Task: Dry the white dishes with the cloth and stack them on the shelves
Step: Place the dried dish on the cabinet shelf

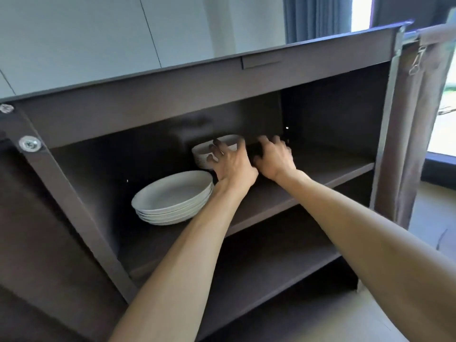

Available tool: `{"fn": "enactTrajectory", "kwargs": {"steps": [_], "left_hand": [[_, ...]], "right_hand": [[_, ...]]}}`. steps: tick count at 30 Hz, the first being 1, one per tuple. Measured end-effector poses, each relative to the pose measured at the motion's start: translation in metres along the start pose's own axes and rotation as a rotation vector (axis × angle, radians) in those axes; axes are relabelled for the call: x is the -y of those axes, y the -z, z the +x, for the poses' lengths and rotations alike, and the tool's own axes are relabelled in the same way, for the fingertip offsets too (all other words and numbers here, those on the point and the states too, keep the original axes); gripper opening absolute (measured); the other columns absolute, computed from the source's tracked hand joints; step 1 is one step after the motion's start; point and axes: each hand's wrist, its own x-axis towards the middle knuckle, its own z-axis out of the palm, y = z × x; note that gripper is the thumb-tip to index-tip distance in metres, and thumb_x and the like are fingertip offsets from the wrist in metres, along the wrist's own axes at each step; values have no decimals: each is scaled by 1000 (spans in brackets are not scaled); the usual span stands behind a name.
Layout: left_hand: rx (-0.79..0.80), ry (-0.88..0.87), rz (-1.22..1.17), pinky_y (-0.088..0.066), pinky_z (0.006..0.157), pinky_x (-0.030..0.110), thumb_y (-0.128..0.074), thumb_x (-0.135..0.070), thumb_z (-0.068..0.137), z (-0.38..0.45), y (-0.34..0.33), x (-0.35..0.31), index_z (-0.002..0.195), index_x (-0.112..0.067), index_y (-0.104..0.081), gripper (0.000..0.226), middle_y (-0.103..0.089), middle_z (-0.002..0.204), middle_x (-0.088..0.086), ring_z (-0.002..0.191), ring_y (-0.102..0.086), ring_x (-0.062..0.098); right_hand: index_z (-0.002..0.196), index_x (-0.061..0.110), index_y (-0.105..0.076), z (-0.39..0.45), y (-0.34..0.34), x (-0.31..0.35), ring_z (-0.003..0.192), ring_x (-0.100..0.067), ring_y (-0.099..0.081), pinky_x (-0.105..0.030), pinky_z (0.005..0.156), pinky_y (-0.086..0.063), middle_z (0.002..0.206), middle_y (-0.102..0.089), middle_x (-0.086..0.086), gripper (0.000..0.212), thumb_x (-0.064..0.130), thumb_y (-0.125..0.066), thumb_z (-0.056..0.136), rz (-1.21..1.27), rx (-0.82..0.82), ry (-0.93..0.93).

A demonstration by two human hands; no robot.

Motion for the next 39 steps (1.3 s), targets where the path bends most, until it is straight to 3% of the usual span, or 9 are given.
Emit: {"fn": "enactTrajectory", "kwargs": {"steps": [7,12,18,24,27,30,34,37,39], "left_hand": [[13,-271,-246,-19,121,57,-66,-48,95,-60,-10,-102,161,-26,-17,86,-2,165,32,154,-6,47],[42,-469,-356,-23,122,55,-62,-52,97,-100,-35,-172,162,-25,-19,83,-9,164,32,153,-11,46],[157,-613,-429,-17,123,55,-64,-46,98,-130,-48,-237,163,-26,-17,82,-3,166,31,155,-5,45],[269,-643,-494,-18,123,56,-63,-41,99,-162,-57,-310,162,-23,-22,77,-8,167,29,155,-9,44],[414,-594,-566,-31,120,54,-64,-41,99,-186,-69,-349,158,-19,-30,72,-21,163,25,151,-24,43],[526,-544,-637,-44,105,45,-65,-39,97,-210,-82,-387,151,-12,-41,65,-43,151,20,137,-46,39],[609,-526,-682,-47,97,40,-66,-39,96,-235,-96,-435,136,-9,-55,52,-60,138,17,126,-56,38],[669,-481,-771,-46,88,37,-63,-41,97,-248,-102,-475,101,-12,-63,30,-67,123,17,114,-61,37],[710,-456,-803,-49,86,37,-63,-46,96,-254,-108,-502,93,-7,-63,39,-70,113,17,106,-64,36]], "right_hand": [[150,20,-40,-85,101,-78,125,-38,-51,-51,101,-47,138,-47,-18,62,25,-62,92,-104,-143,-227],[141,18,-49,-141,158,-146,117,-34,-58,-47,95,-54,133,-54,-16,50,25,-62,93,-189,-341,-385],[138,14,-53,-240,222,-234,121,-39,-51,-50,102,-41,131,-54,-20,50,28,-62,90,-390,-341,-707],[132,12,-56,-331,249,-288,119,-37,-54,-44,96,-44,129,-58,-19,47,30,-60,88,-368,-301,-923],[123,18,-61,-371,240,-309,120,-34,-57,-42,99,-45,126,-64,-14,49,51,-60,86,-342,-123,-1044],[125,21,-58,-399,234,-331,125,-33,-53,-42,103,-40,129,-62,-12,64,68,-57,82,-371,-17,-1096],[120,19,-61,-412,224,-351,116,-33,-58,-40,94,-47,120,-67,-11,56,62,-56,84,-446,-179,-1041],[109,18,-63,-413,213,-362,108,-32,-60,-41,89,-48,112,-69,-9,51,61,-53,84,-493,-319,-1002],[106,18,-64,-411,210,-372,106,-31,-61,-42,88,-47,108,-70,-9,51,63,-49,86,-502,-369,-988]]}}
